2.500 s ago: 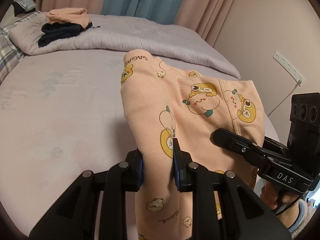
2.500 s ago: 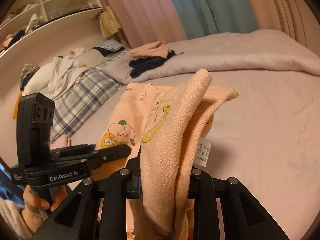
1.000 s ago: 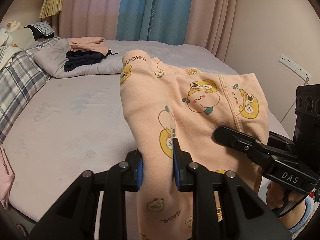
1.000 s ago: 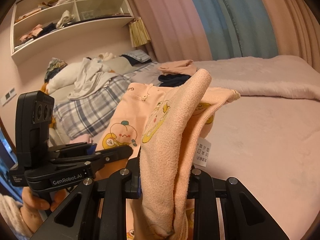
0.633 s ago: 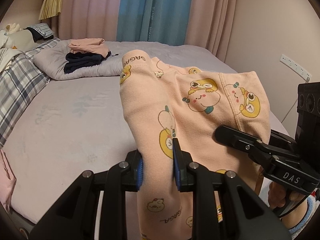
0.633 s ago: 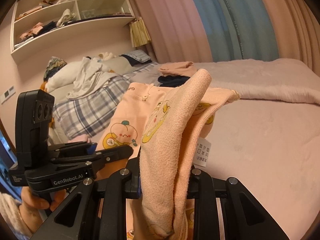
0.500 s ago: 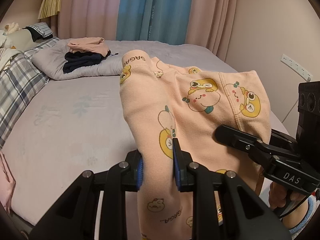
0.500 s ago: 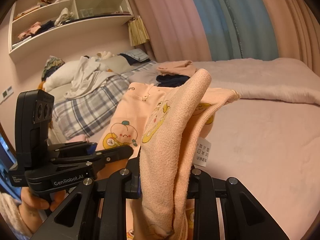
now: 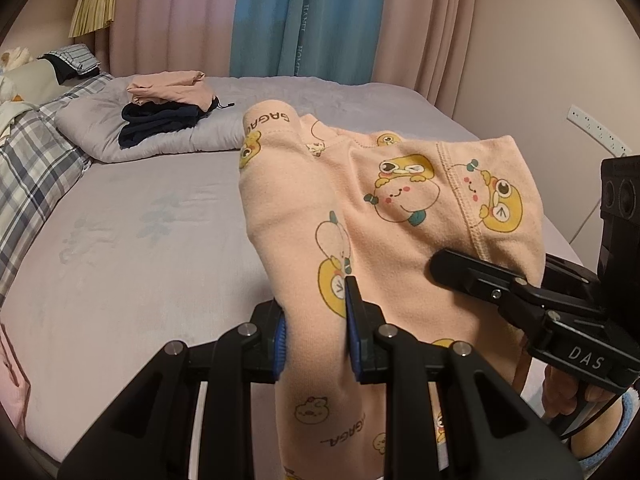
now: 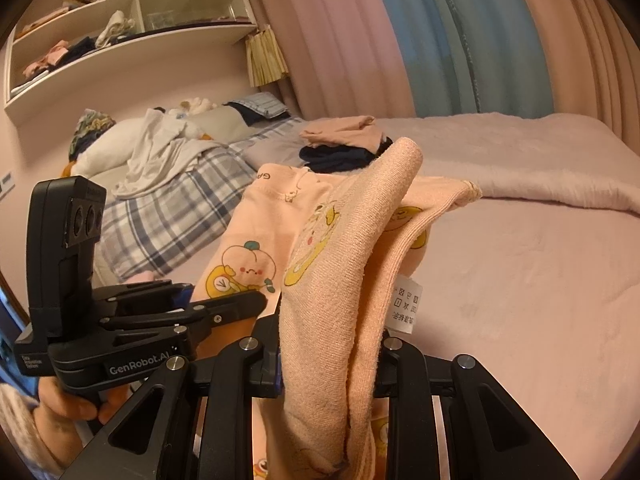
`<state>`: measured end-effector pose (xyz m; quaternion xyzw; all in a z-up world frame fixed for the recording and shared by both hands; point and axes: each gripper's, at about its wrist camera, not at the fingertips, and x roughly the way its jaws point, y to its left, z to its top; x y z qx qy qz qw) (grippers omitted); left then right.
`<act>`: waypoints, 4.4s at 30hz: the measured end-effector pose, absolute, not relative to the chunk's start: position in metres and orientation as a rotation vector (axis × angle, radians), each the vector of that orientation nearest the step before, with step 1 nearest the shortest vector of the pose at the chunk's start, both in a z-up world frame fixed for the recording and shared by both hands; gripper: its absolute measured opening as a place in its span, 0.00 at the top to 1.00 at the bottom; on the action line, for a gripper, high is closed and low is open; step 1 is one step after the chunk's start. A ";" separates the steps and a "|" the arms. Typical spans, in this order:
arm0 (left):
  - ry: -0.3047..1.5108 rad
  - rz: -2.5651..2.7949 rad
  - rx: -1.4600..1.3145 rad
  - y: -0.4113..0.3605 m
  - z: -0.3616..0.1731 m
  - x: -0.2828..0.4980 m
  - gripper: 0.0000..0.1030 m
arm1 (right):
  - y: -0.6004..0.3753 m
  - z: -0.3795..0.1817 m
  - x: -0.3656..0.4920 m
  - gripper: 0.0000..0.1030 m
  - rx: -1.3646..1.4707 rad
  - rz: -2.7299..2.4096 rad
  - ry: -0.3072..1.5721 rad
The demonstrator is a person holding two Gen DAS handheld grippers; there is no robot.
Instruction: Fold small clothes
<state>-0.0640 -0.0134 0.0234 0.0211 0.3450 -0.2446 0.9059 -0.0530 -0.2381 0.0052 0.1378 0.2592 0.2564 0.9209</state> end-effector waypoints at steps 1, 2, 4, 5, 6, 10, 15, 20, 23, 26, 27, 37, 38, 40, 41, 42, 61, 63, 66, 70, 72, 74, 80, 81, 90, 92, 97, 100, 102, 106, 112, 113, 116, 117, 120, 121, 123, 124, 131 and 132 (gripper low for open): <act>0.714 -0.505 0.042 -0.013 0.023 -0.062 0.77 | -0.237 0.005 -0.053 0.73 0.283 0.526 0.535; 0.714 -0.505 0.040 -0.014 0.023 -0.063 0.77 | -0.235 0.006 -0.052 0.73 0.282 0.525 0.536; 0.715 -0.503 0.039 -0.014 0.023 -0.061 0.77 | -0.233 0.007 -0.051 0.73 0.281 0.523 0.538; 0.715 -0.502 0.040 -0.014 0.023 -0.061 0.77 | -0.231 0.007 -0.050 0.73 0.280 0.521 0.539; 0.715 -0.502 0.042 -0.014 0.023 -0.061 0.77 | -0.229 0.008 -0.049 0.73 0.279 0.519 0.540; 0.718 -0.499 0.042 -0.013 0.022 -0.058 0.77 | -0.225 0.008 -0.047 0.73 0.279 0.515 0.546; 0.720 -0.498 0.041 -0.011 0.021 -0.054 0.77 | -0.221 0.007 -0.044 0.73 0.278 0.511 0.552; 0.722 -0.492 0.043 -0.008 0.020 -0.050 0.77 | -0.217 0.007 -0.042 0.73 0.277 0.508 0.557; 0.723 -0.489 0.045 -0.007 0.018 -0.049 0.77 | -0.216 0.007 -0.041 0.73 0.275 0.508 0.561; 0.724 -0.485 0.043 -0.006 0.018 -0.047 0.77 | -0.215 0.008 -0.041 0.73 0.272 0.507 0.563; 0.724 -0.485 0.043 -0.005 0.018 -0.047 0.77 | -0.215 0.008 -0.040 0.73 0.272 0.507 0.564; 0.725 -0.483 0.046 -0.003 0.017 -0.044 0.76 | -0.212 0.007 -0.036 0.73 0.267 0.505 0.572; 0.725 -0.484 0.045 -0.004 0.017 -0.044 0.76 | -0.212 0.008 -0.035 0.73 0.267 0.505 0.573; 0.726 -0.483 0.045 -0.002 0.017 -0.043 0.76 | -0.212 0.008 -0.035 0.73 0.268 0.505 0.573; 0.727 -0.483 0.045 -0.001 0.017 -0.043 0.76 | -0.211 0.008 -0.035 0.73 0.268 0.505 0.574; 0.728 -0.482 0.046 -0.001 0.016 -0.043 0.76 | -0.211 0.007 -0.035 0.73 0.268 0.505 0.575; 0.735 -0.478 0.053 0.008 0.011 -0.029 0.76 | -0.204 0.006 -0.028 0.73 0.265 0.500 0.588; 0.737 -0.480 0.053 0.008 0.011 -0.028 0.76 | -0.204 0.006 -0.028 0.73 0.265 0.499 0.588; 0.740 -0.481 0.053 0.011 0.010 -0.024 0.76 | -0.203 0.006 -0.027 0.73 0.264 0.499 0.590; 0.745 -0.482 0.053 0.014 0.008 -0.019 0.76 | -0.203 0.006 -0.027 0.73 0.264 0.498 0.592; 0.747 -0.482 0.053 0.013 0.007 -0.020 0.76 | -0.202 0.006 -0.027 0.73 0.262 0.499 0.594; 0.750 -0.482 0.052 0.014 0.006 -0.020 0.76 | -0.202 0.005 -0.025 0.73 0.261 0.499 0.597; 0.758 -0.479 0.057 0.013 0.002 -0.013 0.76 | -0.201 0.006 -0.026 0.73 0.261 0.498 0.599; 0.760 -0.478 0.057 0.013 0.001 -0.013 0.76 | -0.200 0.005 -0.025 0.73 0.260 0.498 0.600; 0.771 -0.473 0.063 0.010 -0.004 -0.006 0.76 | -0.199 0.004 -0.020 0.73 0.254 0.498 0.617; 0.774 -0.471 0.063 0.010 -0.006 -0.004 0.76 | -0.199 0.003 -0.019 0.73 0.253 0.499 0.621; 0.782 -0.467 0.066 0.010 -0.010 0.000 0.76 | -0.198 0.002 -0.016 0.73 0.249 0.500 0.629; 0.788 -0.464 0.065 0.010 -0.011 0.005 0.76 | -0.198 0.001 -0.013 0.73 0.247 0.502 0.635; 0.789 -0.462 0.068 0.009 -0.012 0.007 0.76 | -0.197 0.002 -0.010 0.73 0.246 0.504 0.637; 0.796 -0.459 0.070 0.009 -0.015 0.011 0.76 | -0.196 0.000 -0.007 0.73 0.244 0.503 0.643; 0.804 -0.453 0.074 0.007 -0.019 0.013 0.76 | -0.194 0.000 -0.003 0.73 0.244 0.504 0.652; 0.805 -0.452 0.075 0.007 -0.020 0.015 0.76 | -0.193 0.000 -0.003 0.73 0.244 0.504 0.652; 0.809 -0.450 0.077 0.006 -0.022 0.017 0.76 | -0.191 -0.001 0.000 0.73 0.247 0.504 0.658; 0.810 -0.449 0.077 0.007 -0.022 0.018 0.76 | -0.190 0.000 0.002 0.73 0.247 0.504 0.660; 0.814 -0.447 0.079 0.006 -0.024 0.020 0.76 | -0.189 -0.002 0.005 0.73 0.249 0.504 0.665; 0.816 -0.447 0.080 0.006 -0.025 0.021 0.76 | -0.188 -0.002 0.006 0.73 0.250 0.505 0.666; 0.818 -0.446 0.081 0.006 -0.026 0.023 0.76 | -0.187 -0.003 0.007 0.73 0.250 0.504 0.670; 0.820 -0.445 0.082 0.006 -0.027 0.024 0.76 | -0.187 -0.003 0.008 0.73 0.250 0.504 0.671; 0.827 -0.441 0.088 0.007 -0.031 0.030 0.76 | -0.183 -0.004 0.011 0.73 0.256 0.503 0.678; 0.829 -0.441 0.088 0.007 -0.032 0.031 0.76 | -0.183 -0.005 0.012 0.73 0.257 0.503 0.679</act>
